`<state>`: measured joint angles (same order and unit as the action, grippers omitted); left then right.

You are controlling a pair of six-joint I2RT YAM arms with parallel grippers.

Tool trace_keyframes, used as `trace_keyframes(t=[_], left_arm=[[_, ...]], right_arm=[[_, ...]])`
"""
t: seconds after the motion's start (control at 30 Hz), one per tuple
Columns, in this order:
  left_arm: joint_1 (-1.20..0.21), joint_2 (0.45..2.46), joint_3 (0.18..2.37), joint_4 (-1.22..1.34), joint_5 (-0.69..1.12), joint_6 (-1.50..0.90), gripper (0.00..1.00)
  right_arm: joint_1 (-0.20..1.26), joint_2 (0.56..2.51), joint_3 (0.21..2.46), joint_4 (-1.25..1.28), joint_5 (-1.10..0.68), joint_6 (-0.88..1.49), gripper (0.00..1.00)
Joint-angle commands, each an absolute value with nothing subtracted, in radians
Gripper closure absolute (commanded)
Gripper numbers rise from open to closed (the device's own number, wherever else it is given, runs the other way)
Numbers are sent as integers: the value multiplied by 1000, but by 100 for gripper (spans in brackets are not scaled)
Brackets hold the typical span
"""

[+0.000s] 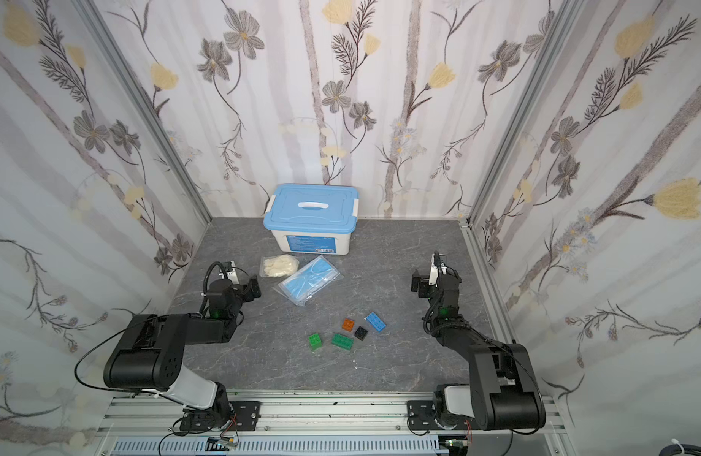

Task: Assemble the letter f with lego
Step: Pick up the lego brick from the center of the board.

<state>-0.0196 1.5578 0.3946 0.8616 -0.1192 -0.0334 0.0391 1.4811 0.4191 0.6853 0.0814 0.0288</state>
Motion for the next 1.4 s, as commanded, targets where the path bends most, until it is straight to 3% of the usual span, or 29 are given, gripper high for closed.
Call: trace_keyframes(t=[0.0,0.8,0.97,1.07,1.17,1.27,1.3,1.37], left_arm=[[-20,1557,399,877,-110,-20,0],[-8,1556,402,872,-88,-25,0],[-150,1453,586,482,-303,72,0],[-249,1405,703,240,-419,6,0],[-328,1350,794,5,-476,-152,0],[-354,1290,862,-210,-307,-444,0],[-366,1278,865,-227,-212,-466,0],[-428,1262,869,-255,-188,-499,0]], right_arm=[[41,1479,424,726,72,23,0],[44,1459,435,696,107,34,1],[106,1296,653,226,318,123,1],[161,1248,754,89,310,146,1],[158,1227,836,-19,231,352,1],[157,1280,980,-210,130,462,1],[159,1302,1002,-245,81,492,1],[178,1345,1018,-285,-21,539,1]])
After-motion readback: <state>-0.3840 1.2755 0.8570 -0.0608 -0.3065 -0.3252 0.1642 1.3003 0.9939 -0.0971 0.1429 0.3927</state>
